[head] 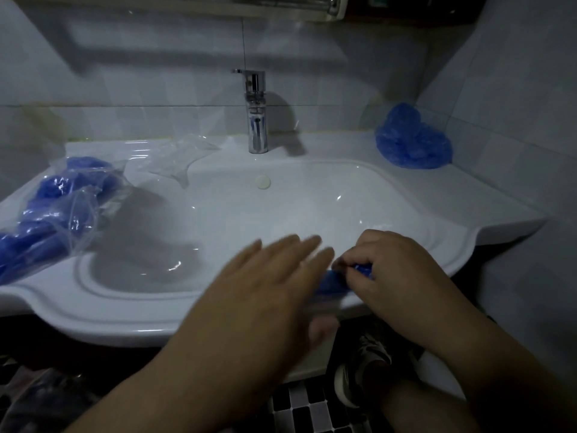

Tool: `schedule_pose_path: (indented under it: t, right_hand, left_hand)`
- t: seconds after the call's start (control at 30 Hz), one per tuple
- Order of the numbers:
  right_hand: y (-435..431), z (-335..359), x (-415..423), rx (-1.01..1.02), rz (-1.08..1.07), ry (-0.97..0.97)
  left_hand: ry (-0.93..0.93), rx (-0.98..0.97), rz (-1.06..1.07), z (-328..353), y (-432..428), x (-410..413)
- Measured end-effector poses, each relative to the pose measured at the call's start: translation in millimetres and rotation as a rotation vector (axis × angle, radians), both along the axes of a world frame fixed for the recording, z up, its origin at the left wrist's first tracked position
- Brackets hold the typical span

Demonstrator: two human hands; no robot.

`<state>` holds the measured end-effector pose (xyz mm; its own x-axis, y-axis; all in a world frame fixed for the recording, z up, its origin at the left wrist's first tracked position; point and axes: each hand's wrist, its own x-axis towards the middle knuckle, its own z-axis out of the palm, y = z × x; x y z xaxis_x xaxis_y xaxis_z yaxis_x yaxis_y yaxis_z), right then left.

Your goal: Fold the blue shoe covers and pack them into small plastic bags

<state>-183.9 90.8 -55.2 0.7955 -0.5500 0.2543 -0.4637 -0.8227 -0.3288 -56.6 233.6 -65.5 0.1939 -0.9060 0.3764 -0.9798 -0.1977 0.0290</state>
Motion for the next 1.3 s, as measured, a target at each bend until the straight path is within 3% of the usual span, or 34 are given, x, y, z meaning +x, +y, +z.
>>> schedule_pose_path:
  t: [0.1, 0.23, 0.33, 0.57, 0.77, 1.0, 1.2, 1.3]
  right_hand:
    - [5.4, 5.9, 1.4, -0.054, -0.024, 0.045]
    - [31.3, -2.2, 3.3, -0.291, 0.101, 0.020]
    - [45.9, -15.8, -3.1, -0.178, 0.185, 0.079]
    - [21.1, -12.8, -25.4, -0.176, 0.029, 0.319]
    - [13.5, -3.6, -28.7, -0.097, 0.068, 0.421]
    - [10.8, -6.6, -27.0, -0.091, 0.077, 0.371]
    - [20.3, -1.7, -26.2, -0.109, 0.117, -0.115]
    - [26.3, -4.5, -16.7, -0.084, 0.168, -0.089]
  left_hand:
    - [0.004, 0.205, -0.062, -15.2, -0.8, -4.3]
    - [0.115, 0.231, -0.135, -15.3, 0.6, -0.9]
    - [0.153, 0.210, -0.205, -16.7, 1.8, 0.6]
    - [0.077, 0.271, -0.051, -8.8, 10.6, 7.9]
    - [0.073, 0.411, -0.014, -7.8, 15.3, 12.8]
    - [0.283, 0.196, -0.132, 0.1, 17.5, 17.9]
    - [0.224, 0.077, -0.166, -0.7, 16.8, 18.3]
    - [0.232, 0.020, -0.179, -0.8, 13.6, 24.7]
